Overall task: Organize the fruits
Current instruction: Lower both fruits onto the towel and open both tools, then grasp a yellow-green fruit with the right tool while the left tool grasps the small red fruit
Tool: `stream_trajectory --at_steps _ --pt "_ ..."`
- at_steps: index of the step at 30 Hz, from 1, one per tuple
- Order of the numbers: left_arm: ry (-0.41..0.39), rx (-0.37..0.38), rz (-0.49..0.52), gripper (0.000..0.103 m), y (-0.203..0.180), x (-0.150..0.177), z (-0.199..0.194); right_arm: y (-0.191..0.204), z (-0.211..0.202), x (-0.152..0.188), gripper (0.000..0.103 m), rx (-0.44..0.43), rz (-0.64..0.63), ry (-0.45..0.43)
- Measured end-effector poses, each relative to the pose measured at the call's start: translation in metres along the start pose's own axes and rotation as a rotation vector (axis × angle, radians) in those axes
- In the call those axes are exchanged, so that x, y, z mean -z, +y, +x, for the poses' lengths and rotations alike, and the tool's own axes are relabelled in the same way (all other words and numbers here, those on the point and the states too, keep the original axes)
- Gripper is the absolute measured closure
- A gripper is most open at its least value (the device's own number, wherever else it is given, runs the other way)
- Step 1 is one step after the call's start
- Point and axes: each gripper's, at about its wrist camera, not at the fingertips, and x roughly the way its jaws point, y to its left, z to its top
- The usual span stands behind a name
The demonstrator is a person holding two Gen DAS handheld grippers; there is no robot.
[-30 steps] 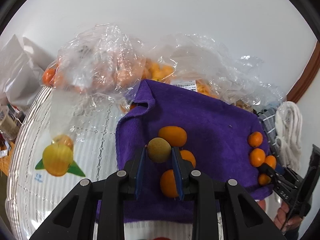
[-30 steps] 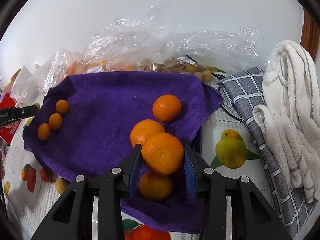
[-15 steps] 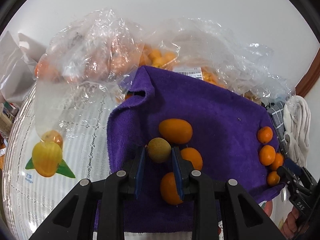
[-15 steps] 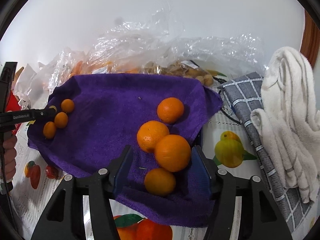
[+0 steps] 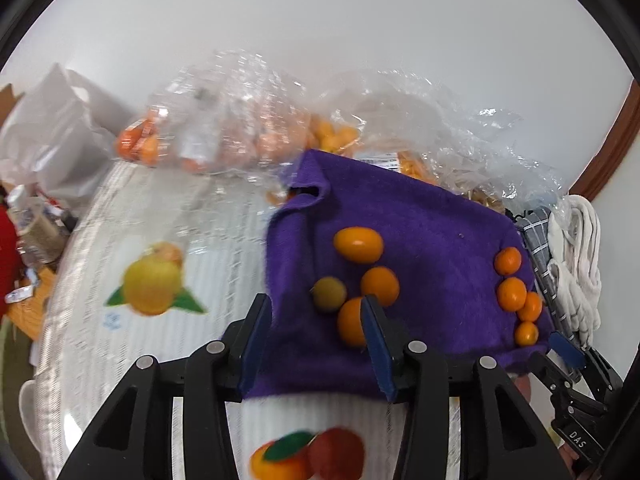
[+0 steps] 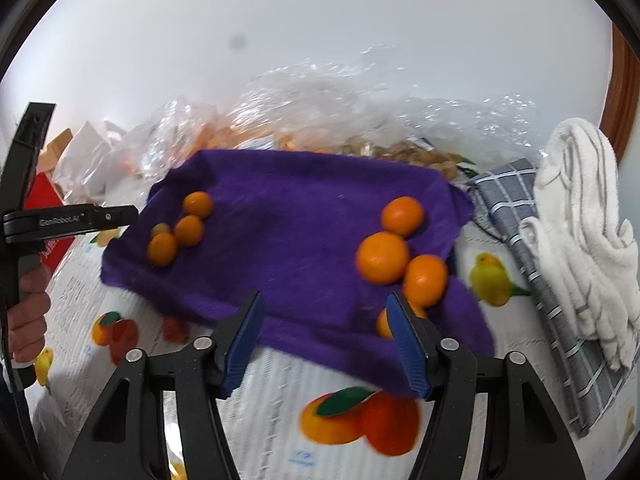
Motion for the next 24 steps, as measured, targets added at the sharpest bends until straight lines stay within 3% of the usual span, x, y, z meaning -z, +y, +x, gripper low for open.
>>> stream_trajectory --at_steps 4,17,22,24 --pt "-0.016 -0.04 0.006 0.058 0.011 0.014 -0.018 0.022 0.003 0.011 0.052 -0.033 -0.021 0.023" --pt "-0.01 -0.152 0.016 0.057 0.05 0.069 -0.036 0.057 0.03 0.04 0.052 -0.063 -0.009 0.074" --pt "0.004 -0.149 -0.008 0.057 0.059 0.086 -0.032 0.059 0.042 0.036 0.053 -0.044 0.008 0.071" --pt "0.003 -0.146 -0.024 0.057 0.062 0.092 -0.032 0.059 0.046 0.034 0.057 -0.041 0.011 0.07"
